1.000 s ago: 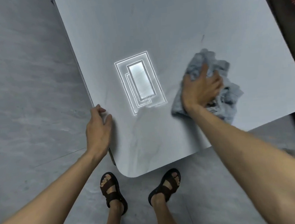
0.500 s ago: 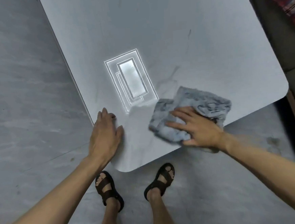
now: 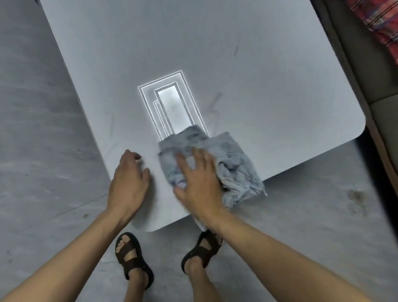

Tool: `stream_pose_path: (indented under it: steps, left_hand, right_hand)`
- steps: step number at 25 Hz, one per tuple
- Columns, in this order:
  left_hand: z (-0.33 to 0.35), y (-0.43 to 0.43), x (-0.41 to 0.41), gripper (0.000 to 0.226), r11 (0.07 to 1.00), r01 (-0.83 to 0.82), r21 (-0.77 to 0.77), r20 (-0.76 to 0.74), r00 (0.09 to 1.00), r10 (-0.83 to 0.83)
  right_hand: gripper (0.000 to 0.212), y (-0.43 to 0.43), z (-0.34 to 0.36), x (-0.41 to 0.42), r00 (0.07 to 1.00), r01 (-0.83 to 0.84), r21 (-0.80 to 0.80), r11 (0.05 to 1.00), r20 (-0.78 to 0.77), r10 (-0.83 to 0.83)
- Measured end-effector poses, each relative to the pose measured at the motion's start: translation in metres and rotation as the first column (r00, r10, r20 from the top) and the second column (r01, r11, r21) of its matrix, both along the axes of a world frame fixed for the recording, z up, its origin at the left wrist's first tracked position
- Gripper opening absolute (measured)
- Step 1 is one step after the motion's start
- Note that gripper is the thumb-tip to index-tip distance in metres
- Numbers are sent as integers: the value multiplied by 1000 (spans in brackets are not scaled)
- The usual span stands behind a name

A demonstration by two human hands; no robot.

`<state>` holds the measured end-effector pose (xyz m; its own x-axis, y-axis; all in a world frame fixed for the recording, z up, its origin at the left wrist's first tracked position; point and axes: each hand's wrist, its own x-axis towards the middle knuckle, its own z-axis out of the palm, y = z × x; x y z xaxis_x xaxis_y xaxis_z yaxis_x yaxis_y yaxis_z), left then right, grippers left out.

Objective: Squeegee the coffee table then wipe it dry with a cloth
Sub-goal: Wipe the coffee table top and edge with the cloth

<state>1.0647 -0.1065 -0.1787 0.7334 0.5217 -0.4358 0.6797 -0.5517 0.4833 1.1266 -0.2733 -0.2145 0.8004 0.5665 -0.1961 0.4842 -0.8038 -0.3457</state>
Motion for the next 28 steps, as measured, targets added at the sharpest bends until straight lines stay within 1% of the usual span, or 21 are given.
stream_pose_path:
  steps: [1,2,4,5,6,7,8,9,10,11,12,13,14,15,17,19,21,23,24,26,28]
  left_hand:
    - [1,-5,2,19,1000,11,-12,1,1000,-11]
    - [1,-10,4,17,999,27,-23,4,1000,-27]
    - [1,-26,9,20,998,48,-42,-1,999,-48]
    - [1,-36,13,23,997,59,-47,-7,998,-59]
    - [1,-46,18,27,996,69,-48,-32,997,-70]
    - [0,-54,24,32,996,75,-43,-85,993,-79]
    - [-2,-61,31,36,996,88,-27,-153,984,-91]
    - [-4,-65,38,39,994,112,-6,-214,971,-111]
    - [-6,-67,43,39,991,137,12,-256,958,-129]
    - [-7,-68,46,37,988,150,20,-280,950,-139]
    - [-7,-68,46,37,988,152,16,-291,946,-141]
    - [-7,-67,45,36,989,149,1,-290,946,-142]
    - [-7,-65,43,36,990,140,-16,-279,950,-139]
    - [-6,-64,41,35,992,122,-32,-257,958,-126]
    - [-2,-58,35,33,998,32,-52,-159,986,-40]
    - [4,-53,20,36,992,-93,-87,-35,995,90]
    - [8,-54,-5,39,975,-189,-115,5,982,191]
    - [13,-55,-41,42,908,-319,-270,-23,945,325]
    - [17,-54,-60,44,835,-390,-387,-62,915,399]
    - [30,-44,-106,54,644,-500,-579,-161,844,511]
    - [44,-35,-147,61,547,-505,-667,-225,837,499]
  right_hand:
    - [79,-4,-2,-5,954,-290,27,957,-68,291]
    - [79,-17,-3,9,850,-514,58,856,-102,517]
    - [78,-53,-1,68,667,-743,25,669,-62,743]
    - [78,-76,1,103,658,-753,-15,658,-57,751]
    - [76,-102,2,139,736,-677,-30,735,-52,675]
    - [73,-129,3,175,860,-510,-33,859,-9,510]
    - [69,-158,5,210,958,-277,-23,961,73,278]
    - [66,-183,5,239,986,-16,-15,1000,164,18]
    - [64,-201,3,259,948,245,-21,969,212,-235]
    - [62,-206,1,271,861,478,-35,878,214,-461]
    - [61,-200,-2,275,751,649,-46,759,201,-629]
    - [59,-182,-4,272,661,744,-48,667,204,-722]
    - [57,-158,-4,262,621,777,-39,628,211,-755]
    - [56,-131,-4,247,637,761,-25,648,217,-740]
    - [58,-74,-1,201,787,596,7,803,192,-586]
    - [60,-23,1,133,931,346,15,938,123,-345]
    - [59,17,7,56,991,131,35,991,32,-132]
    - [57,42,14,-13,993,28,85,996,-116,-18]
    - [55,50,17,-40,978,30,116,993,-210,-5]
    - [53,64,25,-82,921,107,174,979,-387,-32]
    - [51,80,35,-112,830,231,183,956,-549,-96]
